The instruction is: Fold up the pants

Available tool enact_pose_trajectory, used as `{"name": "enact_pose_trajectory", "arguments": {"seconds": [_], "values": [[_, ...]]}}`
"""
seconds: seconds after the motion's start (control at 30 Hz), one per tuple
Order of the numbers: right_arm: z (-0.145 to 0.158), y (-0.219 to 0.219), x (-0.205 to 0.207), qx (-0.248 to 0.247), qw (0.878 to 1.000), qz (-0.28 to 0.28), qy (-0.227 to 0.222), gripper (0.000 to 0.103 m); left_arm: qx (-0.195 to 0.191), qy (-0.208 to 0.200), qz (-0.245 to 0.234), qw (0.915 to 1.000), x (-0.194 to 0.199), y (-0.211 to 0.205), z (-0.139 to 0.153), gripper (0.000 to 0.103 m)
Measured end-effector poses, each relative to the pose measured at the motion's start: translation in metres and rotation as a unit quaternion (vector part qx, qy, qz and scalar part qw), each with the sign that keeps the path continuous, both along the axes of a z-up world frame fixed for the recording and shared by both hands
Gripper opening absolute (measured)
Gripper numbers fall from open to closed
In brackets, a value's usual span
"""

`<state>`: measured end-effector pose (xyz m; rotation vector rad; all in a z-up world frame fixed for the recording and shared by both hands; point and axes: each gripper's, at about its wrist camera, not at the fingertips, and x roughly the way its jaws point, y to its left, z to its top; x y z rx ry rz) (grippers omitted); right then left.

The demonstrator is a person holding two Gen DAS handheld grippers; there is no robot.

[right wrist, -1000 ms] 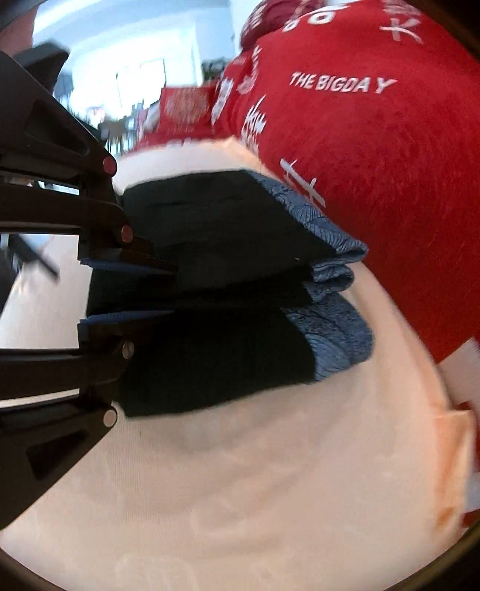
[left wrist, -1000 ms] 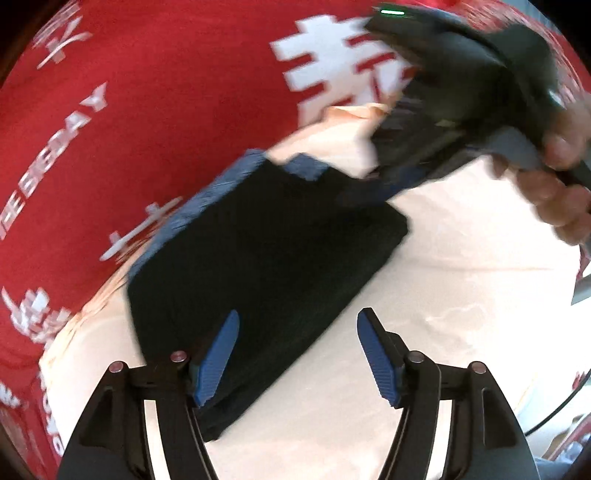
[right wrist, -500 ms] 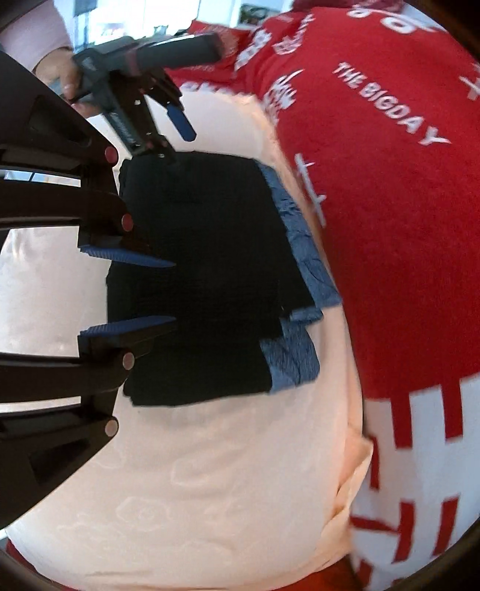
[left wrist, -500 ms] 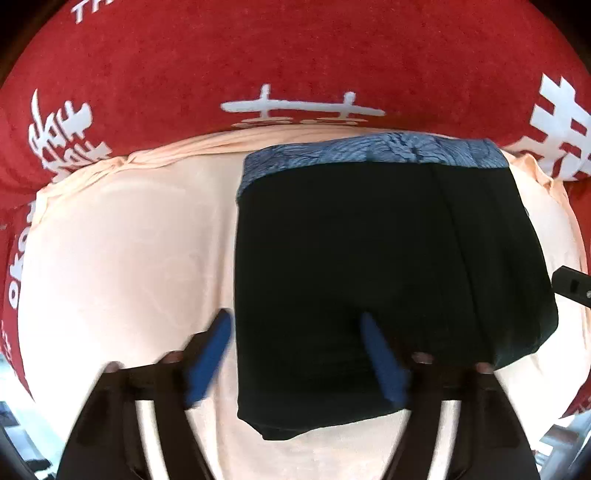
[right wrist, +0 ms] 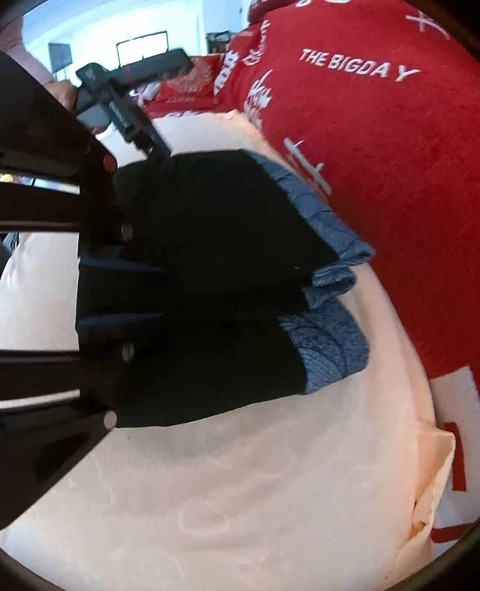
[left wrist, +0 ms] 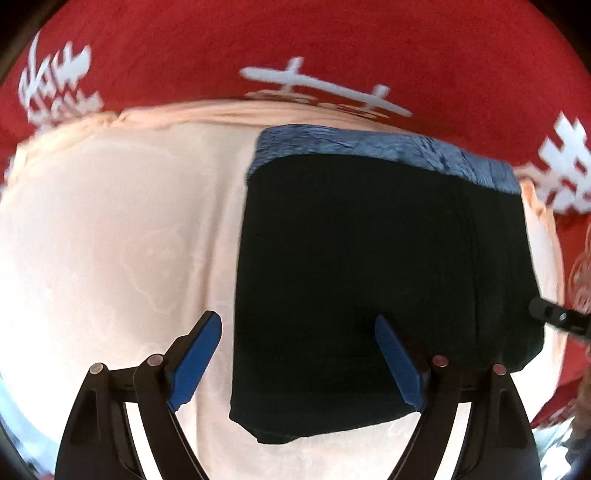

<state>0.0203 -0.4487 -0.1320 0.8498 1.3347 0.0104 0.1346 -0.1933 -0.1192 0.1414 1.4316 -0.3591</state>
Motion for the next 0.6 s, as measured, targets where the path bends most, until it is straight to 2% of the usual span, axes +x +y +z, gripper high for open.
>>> {"name": "enact_pose_trajectory", "arguments": {"seconds": [0.07, 0.13, 0.17, 0.2, 0.23, 0.27, 0.37, 0.4, 0.5, 0.57, 0.6], "values": [[0.014, 0.007, -0.002, -0.019, 1.000, 0.023, -0.005, 0.012, 0.003, -0.006, -0.019, 0.9998, -0.009, -0.009, -0.001, 0.086], [0.020, 0.013, -0.006, -0.053, 0.998, 0.044, 0.005, 0.011, 0.016, -0.014, -0.021, 0.9996, -0.014, -0.013, -0.002, 0.097], [0.019, 0.016, -0.008, -0.075, 0.996, 0.052, 0.013, 0.011, 0.017, -0.014, -0.017, 0.9996, -0.015, -0.014, -0.004, 0.097], [0.016, 0.021, -0.009, -0.108, 0.992, 0.065, 0.027, 0.009, 0.016, -0.011, -0.013, 0.9997, -0.015, -0.014, -0.004, 0.097], [0.010, 0.024, -0.011, -0.142, 0.986, 0.075, 0.048, 0.000, 0.013, -0.009, -0.008, 0.9998, -0.015, -0.012, -0.004, 0.097], [0.005, 0.026, -0.013, -0.151, 0.984, 0.078, 0.058, 0.000, 0.012, -0.009, -0.007, 0.9999, -0.015, -0.011, -0.004, 0.097], [0.012, 0.026, -0.018, -0.147, 0.987, 0.059, 0.038, 0.000, 0.011, -0.006, -0.011, 0.9999, -0.013, -0.011, -0.004, 0.097], [0.016, 0.026, -0.020, -0.150, 0.987, 0.052, 0.037, 0.005, 0.013, -0.005, -0.012, 0.9998, -0.013, -0.012, -0.004, 0.097], [0.027, 0.026, -0.028, -0.165, 0.984, 0.040, 0.046, 0.005, 0.019, -0.006, -0.012, 0.9997, -0.013, -0.014, -0.003, 0.097], [0.037, 0.028, -0.031, -0.168, 0.984, 0.031, 0.042, 0.015, 0.022, -0.009, -0.011, 0.9997, -0.013, -0.015, -0.004, 0.097], [0.042, 0.029, -0.032, -0.165, 0.985, 0.027, 0.037, 0.029, 0.021, -0.009, -0.011, 0.9997, -0.012, -0.016, -0.004, 0.097]]}}
